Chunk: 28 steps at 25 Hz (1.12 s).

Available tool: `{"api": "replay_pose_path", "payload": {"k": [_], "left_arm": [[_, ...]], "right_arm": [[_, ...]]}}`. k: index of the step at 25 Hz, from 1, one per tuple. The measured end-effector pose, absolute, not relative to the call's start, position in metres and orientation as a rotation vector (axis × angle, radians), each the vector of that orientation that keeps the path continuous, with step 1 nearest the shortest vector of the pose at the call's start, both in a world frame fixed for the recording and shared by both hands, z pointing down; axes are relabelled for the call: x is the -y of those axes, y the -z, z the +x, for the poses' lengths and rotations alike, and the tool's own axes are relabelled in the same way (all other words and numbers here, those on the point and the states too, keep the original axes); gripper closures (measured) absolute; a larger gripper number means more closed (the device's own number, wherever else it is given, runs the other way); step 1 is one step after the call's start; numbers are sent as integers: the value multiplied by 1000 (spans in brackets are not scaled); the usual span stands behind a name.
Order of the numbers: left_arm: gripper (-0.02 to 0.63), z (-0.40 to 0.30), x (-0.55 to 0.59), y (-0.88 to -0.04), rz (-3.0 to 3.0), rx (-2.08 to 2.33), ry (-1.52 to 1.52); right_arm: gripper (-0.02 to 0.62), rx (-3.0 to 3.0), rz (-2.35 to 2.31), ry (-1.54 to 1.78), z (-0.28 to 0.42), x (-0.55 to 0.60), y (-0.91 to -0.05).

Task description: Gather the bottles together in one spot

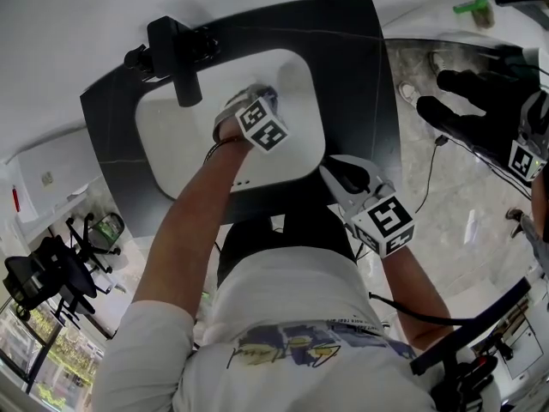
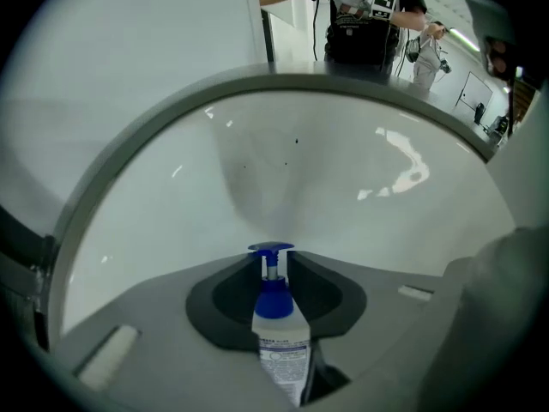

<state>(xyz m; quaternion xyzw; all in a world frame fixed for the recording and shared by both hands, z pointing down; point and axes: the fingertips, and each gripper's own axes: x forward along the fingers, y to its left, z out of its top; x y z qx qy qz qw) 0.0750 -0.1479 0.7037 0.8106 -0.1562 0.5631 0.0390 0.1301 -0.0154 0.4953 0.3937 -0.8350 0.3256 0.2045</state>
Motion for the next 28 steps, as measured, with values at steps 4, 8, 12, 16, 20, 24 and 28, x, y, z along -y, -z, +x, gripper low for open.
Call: {"api": "replay_pose_path", "payload": {"k": [4, 8, 12, 16, 20, 24, 28], "left_arm": [[515, 76, 148, -676, 2555, 576, -1600], [528, 69, 142, -645, 2629, 702, -1416], [531, 59, 134, -626, 2682, 785, -1282], [531, 45, 136, -613, 2662, 861, -1182], [531, 31, 137, -598, 2625, 935, -1068], [531, 16, 142, -581, 2559, 1032, -939], [531, -3, 144, -564, 2515, 1122, -861]], "right_arm": [[548, 2337, 1091, -902, 127, 18, -495], [549, 2344, 1065, -888, 119, 21, -492], [549, 2365, 1033, -858, 110, 27, -488], [549, 2373, 1001, -833, 103, 28, -486], [549, 2384, 972, -811, 94, 28, -483], [549, 2402, 931, -790, 83, 31, -481], [549, 2420, 896, -769, 72, 32, -477]]}}
